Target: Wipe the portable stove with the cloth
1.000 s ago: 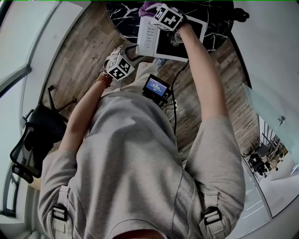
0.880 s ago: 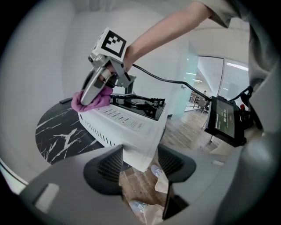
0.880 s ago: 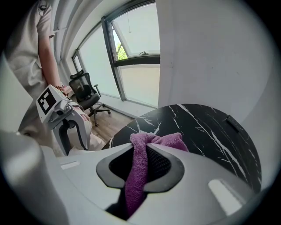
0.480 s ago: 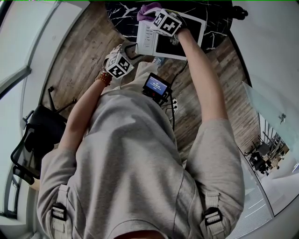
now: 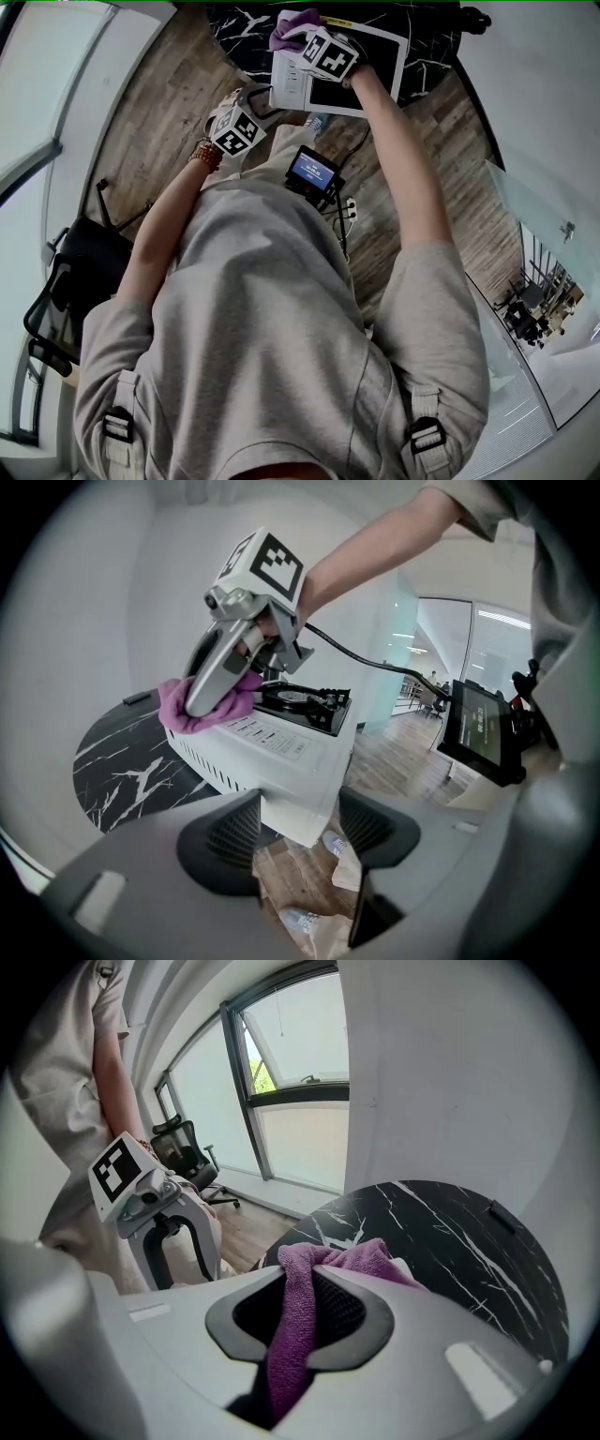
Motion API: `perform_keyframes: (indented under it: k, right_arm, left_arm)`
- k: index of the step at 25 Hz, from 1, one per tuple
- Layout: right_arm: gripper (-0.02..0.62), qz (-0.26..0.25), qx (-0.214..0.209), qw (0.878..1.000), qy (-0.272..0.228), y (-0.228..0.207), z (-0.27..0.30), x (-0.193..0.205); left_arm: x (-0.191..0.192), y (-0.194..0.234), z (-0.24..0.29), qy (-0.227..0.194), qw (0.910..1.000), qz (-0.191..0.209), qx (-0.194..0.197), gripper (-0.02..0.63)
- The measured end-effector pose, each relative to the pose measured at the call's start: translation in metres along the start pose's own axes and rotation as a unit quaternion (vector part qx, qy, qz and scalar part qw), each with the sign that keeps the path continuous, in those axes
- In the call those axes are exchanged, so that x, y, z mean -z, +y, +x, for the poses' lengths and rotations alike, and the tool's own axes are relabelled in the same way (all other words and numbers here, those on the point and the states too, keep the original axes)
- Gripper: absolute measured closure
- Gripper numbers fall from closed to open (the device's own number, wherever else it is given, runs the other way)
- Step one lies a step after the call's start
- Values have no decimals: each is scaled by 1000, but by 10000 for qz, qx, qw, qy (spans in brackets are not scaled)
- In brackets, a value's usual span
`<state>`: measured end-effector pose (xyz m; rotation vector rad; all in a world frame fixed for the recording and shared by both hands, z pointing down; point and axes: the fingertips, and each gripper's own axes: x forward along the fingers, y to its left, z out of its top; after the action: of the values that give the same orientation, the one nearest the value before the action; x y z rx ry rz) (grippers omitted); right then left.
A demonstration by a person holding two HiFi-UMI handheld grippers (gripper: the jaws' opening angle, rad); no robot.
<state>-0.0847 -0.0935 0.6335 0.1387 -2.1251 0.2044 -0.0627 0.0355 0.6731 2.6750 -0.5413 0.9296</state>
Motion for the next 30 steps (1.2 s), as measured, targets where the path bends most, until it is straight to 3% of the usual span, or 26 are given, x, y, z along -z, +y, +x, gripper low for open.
perform_keyframes:
  k: [30]
  right_arm:
    - [521, 69, -135, 9997, -187, 50, 0, 0]
  left_arm:
    - [0, 0, 2, 132, 9998, 111, 82, 328]
